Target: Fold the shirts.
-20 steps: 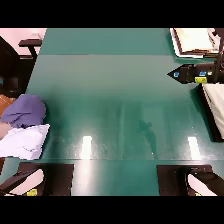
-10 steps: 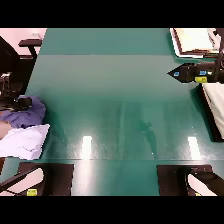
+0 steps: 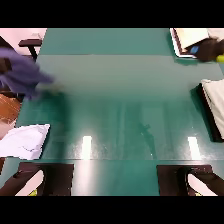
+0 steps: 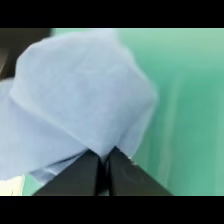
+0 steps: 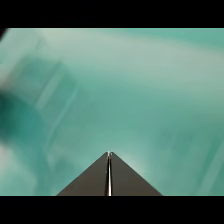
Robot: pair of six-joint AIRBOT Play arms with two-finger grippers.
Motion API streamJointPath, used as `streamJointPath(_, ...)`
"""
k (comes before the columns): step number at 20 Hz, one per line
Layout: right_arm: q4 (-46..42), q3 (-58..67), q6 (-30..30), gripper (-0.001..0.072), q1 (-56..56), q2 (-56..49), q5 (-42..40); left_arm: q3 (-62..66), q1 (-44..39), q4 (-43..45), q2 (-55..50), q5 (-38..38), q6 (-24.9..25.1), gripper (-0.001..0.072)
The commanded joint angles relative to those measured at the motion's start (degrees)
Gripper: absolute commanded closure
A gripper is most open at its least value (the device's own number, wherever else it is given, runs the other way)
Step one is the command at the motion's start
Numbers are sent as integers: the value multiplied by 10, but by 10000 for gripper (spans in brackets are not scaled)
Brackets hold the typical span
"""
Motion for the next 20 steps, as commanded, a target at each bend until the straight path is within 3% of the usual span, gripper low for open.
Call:
streamJointPath(1,0,82,0,692,-55,0,1,112,-135,-9,27,-59,2,682)
streamJointPath(6,2,150,0,692,-150,0,26,118,-315,-7,-22,-70,-20,682)
streamJointPath(11,2,156,1,692,-182,0,84,117,-463,-30,-181,-41,-18,677)
streamJointPath(12,2,156,1,692,-182,0,89,117,-483,-43,-214,-21,-16,556)
streamJointPath(13,2,156,1,692,-182,0,92,117,-497,-51,-244,3,-14,230)
streamJointPath(14,2,156,1,692,-182,0,94,117,-500,-51,-265,22,-14,116)
streamJointPath(17,2,156,1,692,-182,0,108,117,-457,-4,-261,-2,-19,115)
streamJointPath(20,2,156,1,692,-182,0,110,98,-344,-1,-248,-63,-31,115)
